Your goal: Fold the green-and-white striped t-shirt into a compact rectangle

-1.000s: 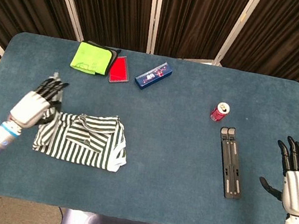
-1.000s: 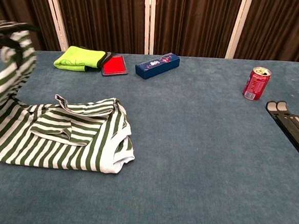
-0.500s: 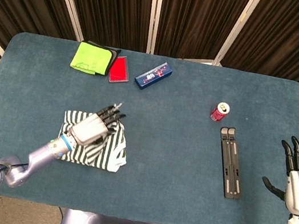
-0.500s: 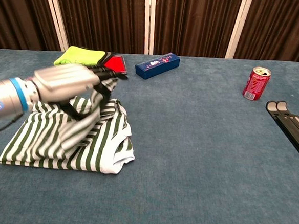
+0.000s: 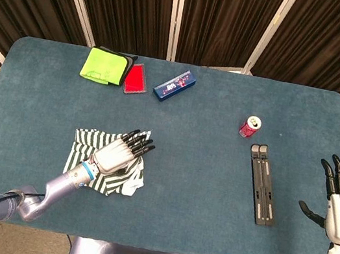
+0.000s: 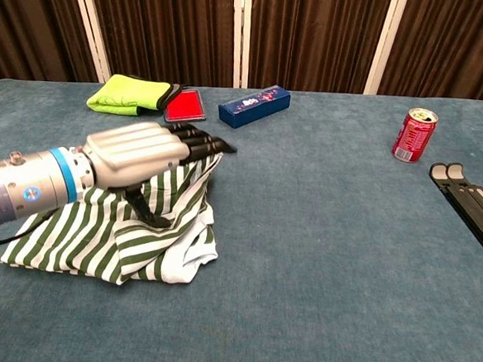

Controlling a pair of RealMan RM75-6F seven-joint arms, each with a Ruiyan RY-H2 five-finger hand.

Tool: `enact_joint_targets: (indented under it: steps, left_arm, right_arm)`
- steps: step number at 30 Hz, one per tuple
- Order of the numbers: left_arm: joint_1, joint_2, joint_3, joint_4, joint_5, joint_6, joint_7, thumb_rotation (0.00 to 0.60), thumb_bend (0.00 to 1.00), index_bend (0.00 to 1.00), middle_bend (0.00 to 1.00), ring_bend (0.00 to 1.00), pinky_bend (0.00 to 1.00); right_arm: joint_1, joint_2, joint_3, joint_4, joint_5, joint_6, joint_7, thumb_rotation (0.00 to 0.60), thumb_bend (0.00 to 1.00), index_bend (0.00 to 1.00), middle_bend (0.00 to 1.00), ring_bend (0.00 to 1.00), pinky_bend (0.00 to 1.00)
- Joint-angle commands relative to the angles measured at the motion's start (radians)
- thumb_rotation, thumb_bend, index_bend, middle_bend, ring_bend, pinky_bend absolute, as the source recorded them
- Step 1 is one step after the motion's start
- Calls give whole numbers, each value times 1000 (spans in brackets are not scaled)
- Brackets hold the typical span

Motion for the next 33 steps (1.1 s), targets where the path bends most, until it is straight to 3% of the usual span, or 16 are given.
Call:
enact_joint_targets:
  steps: [1,7,17,24,33]
  left_arm:
    - [7,27,-20,-36,-22,10,18,600,193,0,0,0,0]
    - [23,121,-21,-128,-32,26,-7,600,197,0,0,0,0]
    - [68,250,93,-178,10,-3,-118,600,138,0,0,0,0]
    - [86,192,118,-92,33,10,-192,600,131,0,0,0,0]
    - [53,47,59,9,23,9,-221,600,131,0,0,0,0]
  right_arm:
    - [0,0,0,-1,-1,1,0,600,0,123,0,0,0]
    - [-2,3,-1,-6,-3,3,0,600,0,124,0,0,0]
    - [0,3,-3,-8,-6,0,-3,600,0,127,0,0,0]
    - [4,-4,-4,-7,-6,-6,-15,600,0,127,0,0,0]
    - [5,-8,-4,-2,-3,-8,-26,600,0,127,0,0,0]
